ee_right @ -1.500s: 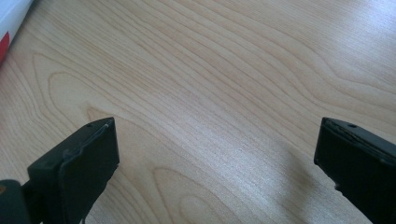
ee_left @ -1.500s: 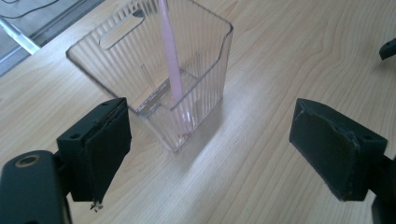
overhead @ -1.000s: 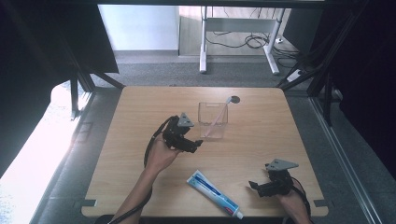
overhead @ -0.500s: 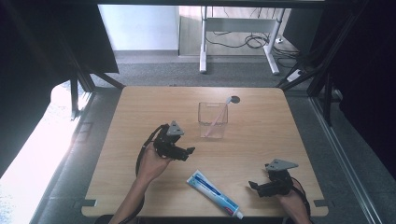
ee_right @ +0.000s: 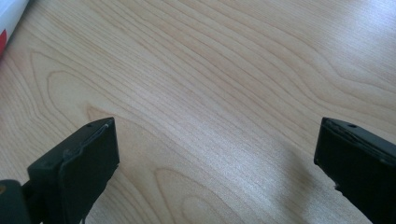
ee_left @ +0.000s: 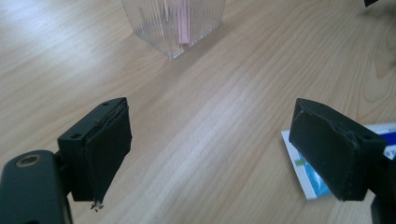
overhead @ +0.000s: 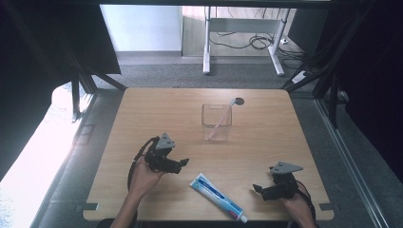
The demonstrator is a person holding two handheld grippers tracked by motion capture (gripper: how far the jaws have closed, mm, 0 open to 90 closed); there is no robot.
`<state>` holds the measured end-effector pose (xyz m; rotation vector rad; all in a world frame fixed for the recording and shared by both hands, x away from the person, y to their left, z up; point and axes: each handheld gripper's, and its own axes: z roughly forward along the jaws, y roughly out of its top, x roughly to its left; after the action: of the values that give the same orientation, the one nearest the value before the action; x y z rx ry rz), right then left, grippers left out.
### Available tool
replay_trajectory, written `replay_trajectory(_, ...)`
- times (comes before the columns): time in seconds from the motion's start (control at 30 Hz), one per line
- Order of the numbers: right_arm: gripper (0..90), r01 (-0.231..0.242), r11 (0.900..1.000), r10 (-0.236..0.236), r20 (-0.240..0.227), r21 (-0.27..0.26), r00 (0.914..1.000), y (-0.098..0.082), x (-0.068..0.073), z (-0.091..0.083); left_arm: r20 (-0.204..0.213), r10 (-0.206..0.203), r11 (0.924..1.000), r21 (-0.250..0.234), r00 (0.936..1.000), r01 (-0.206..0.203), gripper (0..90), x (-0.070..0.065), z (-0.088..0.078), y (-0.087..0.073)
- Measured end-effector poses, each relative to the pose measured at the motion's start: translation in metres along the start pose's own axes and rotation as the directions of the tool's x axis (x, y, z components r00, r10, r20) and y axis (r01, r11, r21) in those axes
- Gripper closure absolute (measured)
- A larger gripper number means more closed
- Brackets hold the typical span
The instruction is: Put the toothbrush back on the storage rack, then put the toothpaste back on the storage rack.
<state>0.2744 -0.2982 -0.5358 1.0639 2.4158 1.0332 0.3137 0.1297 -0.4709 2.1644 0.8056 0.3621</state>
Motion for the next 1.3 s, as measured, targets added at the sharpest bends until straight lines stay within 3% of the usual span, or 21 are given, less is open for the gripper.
replay_trajectory(0.33, 0.0, 0.002, 1.000, -0.002, 0.004, 0.002, 1.0000, 0.000, 0.001, 0.000, 0.005, -0.032, 0.9995, 0.004, 0.9995, 0.032, 13.3, -0.001, 0.000, -0.027)
replay_trajectory(0.6, 0.7, 0.005, 1.000, -0.005, 0.002, -0.003, 1.0000, 0.000, 0.001, 0.000, -0.006, -0.026, 0.9996, 0.014, 0.9996, 0.026, 13.2, -0.004, 0.000, -0.041)
replay_trajectory(0.9, 0.7, 0.013, 1.000, -0.013, 0.004, 0.003, 0.9999, 0.001, 0.002, 0.000, -0.047, 0.007, 0.9961, 0.088, 0.9989, -0.003, 13.3, -0.006, 0.009, -0.056)
replay_trajectory(1.13, 0.9, 0.006, 1.000, -0.006, -0.005, 0.011, 1.0000, 0.001, 0.002, 0.000, -0.046, -0.025, 0.9986, 0.046, 0.9986, 0.027, 13.2, -0.004, 0.005, -0.058)
replay_trajectory(1.3, 4.0, 0.002, 1.000, -0.001, -0.009, 0.024, 1.0000, 0.007, 0.002, -0.004, -0.048, -0.024, 0.9982, 0.053, 0.9986, 0.027, 13.5, -0.002, 0.004, -0.061)
